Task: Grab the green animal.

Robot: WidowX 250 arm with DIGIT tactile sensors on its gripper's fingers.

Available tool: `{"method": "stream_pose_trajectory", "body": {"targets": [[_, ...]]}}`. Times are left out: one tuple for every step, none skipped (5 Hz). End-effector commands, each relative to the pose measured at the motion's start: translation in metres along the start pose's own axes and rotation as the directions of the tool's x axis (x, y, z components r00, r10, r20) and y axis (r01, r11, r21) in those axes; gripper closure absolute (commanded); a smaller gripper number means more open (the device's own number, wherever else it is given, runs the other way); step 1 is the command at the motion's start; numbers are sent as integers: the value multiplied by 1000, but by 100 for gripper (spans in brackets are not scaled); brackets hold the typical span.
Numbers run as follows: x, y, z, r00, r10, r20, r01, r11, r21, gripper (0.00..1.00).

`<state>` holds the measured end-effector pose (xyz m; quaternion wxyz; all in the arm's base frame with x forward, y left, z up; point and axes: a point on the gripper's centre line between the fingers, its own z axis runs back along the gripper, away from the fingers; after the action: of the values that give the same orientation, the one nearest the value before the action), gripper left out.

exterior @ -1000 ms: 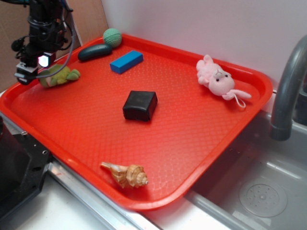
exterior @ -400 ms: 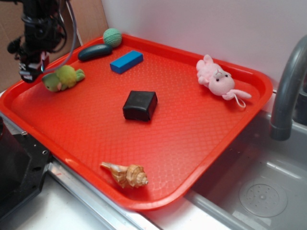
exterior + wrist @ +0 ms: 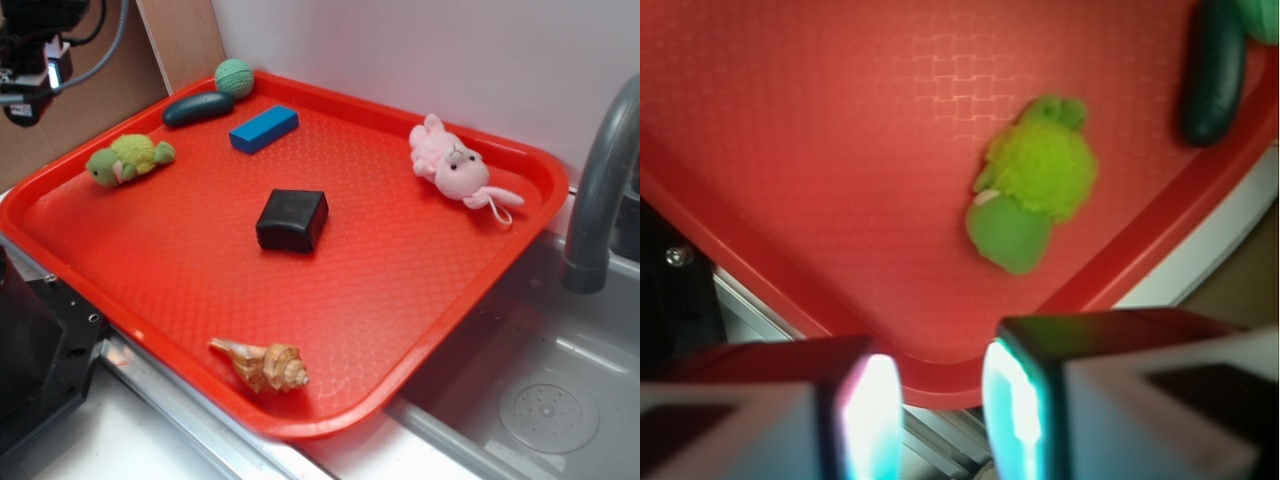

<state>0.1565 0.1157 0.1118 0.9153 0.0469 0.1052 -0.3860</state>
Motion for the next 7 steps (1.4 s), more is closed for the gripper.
{"method": "stream_pose_trajectory", "body": {"targets": [[4,6,9,1000,-8,4,8,1000,26,0],[15,15,-7,1000,29,9,-30,991,133,0],[7,24,-18,960,255,111,-270,952,145,0],[2,39,-36,912,373,169,-388,919,67,0],[2,41,-46,892,419,173,-424,906,-8,0],[12,40,-64,876,423,231,-429,903,-22,0],[22,22,-76,893,410,185,-410,911,-38,0]]}}
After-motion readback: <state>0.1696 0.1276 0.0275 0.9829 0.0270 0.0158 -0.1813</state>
